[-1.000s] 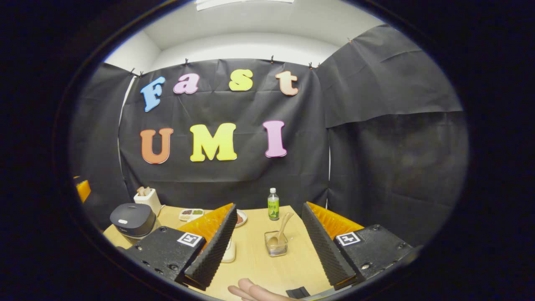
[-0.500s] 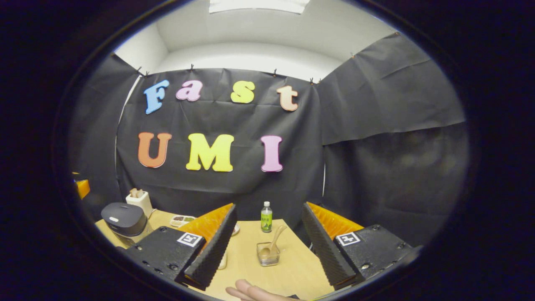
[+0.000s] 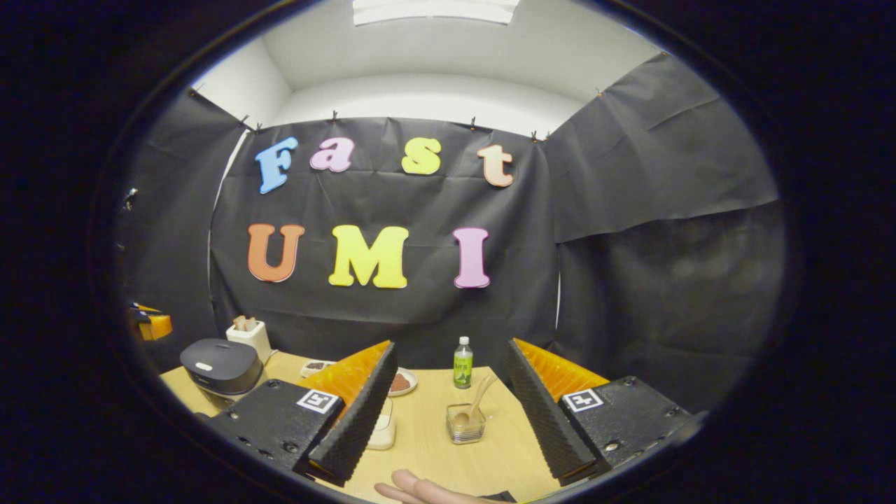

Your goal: Close the left gripper, press the button to open the rice cooker; take a wooden spoon from the chopstick holder with the right hand, scoop a spoonful of rice and pour it into the rice cooker, then put the wooden spoon back into the chopstick holder.

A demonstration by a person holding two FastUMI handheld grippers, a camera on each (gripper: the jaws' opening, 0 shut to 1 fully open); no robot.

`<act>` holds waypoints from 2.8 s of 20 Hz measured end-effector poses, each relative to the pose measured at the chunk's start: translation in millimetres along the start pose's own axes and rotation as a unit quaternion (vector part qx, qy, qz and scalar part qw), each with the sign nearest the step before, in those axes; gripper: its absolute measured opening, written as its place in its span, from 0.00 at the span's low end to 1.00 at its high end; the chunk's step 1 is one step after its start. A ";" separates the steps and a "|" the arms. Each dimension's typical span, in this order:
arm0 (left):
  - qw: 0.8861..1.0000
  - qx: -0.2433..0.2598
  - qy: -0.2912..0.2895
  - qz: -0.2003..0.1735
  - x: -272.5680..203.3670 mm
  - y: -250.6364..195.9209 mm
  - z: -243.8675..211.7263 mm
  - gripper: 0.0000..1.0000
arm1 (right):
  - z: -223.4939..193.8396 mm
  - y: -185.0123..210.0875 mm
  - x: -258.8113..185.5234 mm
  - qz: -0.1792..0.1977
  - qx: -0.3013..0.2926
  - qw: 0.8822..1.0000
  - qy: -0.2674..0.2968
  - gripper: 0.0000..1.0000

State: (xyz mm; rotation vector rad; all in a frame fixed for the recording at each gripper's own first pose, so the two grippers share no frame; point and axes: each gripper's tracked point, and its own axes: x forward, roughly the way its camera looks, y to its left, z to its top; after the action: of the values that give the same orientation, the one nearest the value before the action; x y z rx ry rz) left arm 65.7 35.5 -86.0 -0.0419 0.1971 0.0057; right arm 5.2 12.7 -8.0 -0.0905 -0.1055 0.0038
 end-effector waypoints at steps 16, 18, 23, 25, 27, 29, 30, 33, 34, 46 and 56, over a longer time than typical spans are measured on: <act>0.987 -0.055 0.144 0.050 77.2 34.1 -96.4 0.00 | -26.2 -22.0 13.2 0.001 -0.024 1.000 0.000 1.00; 0.987 -0.057 0.145 0.041 80.1 31.2 -98.7 0.00 | -28.8 -24.6 14.3 0.001 -0.023 1.000 -0.001 0.99; 0.984 -0.053 0.168 0.033 81.8 30.0 -114.7 0.00 | -39.5 -25.5 17.2 0.006 0.002 1.000 0.012 1.00; 0.983 -0.055 0.173 0.039 82.9 33.6 -114.7 0.00 | -42.2 -27.8 19.7 0.002 -0.001 1.000 0.012 1.00; 0.980 -0.068 0.180 0.044 81.3 35.8 -117.0 0.00 | -46.1 -27.9 19.8 0.003 0.001 1.000 0.015 1.00; 0.981 -0.076 0.171 0.039 81.5 32.3 -116.5 0.00 | -51.7 -30.8 20.8 0.001 0.002 1.000 0.022 1.00; 0.983 -0.072 0.165 0.038 81.5 33.0 -113.6 0.00 | -53.2 -32.8 21.0 0.001 0.000 1.000 0.025 1.00; 0.990 -0.047 0.124 0.042 84.4 34.6 -98.3 0.00 | -50.6 -39.1 21.4 -0.003 0.001 1.000 0.019 1.00; 0.993 -0.036 0.108 0.042 82.3 35.4 -88.5 0.00 | -50.3 -41.5 21.4 -0.005 0.002 1.000 0.014 1.00; 0.996 -0.048 -0.061 0.053 -2.0 26.8 9.2 0.85 | -79.5 -58.0 33.4 -0.010 0.016 0.999 0.039 1.00; 0.994 -0.026 -0.100 0.022 -75.9 9.8 4.7 0.85 | -119.6 -77.0 104.0 -0.030 0.011 0.995 0.090 1.00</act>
State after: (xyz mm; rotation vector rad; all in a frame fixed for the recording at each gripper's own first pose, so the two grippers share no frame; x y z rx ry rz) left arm -7.9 45.4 -67.0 -0.0891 -0.0030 0.0588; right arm 121.2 -73.9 -108.6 -0.0649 0.0724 -0.0626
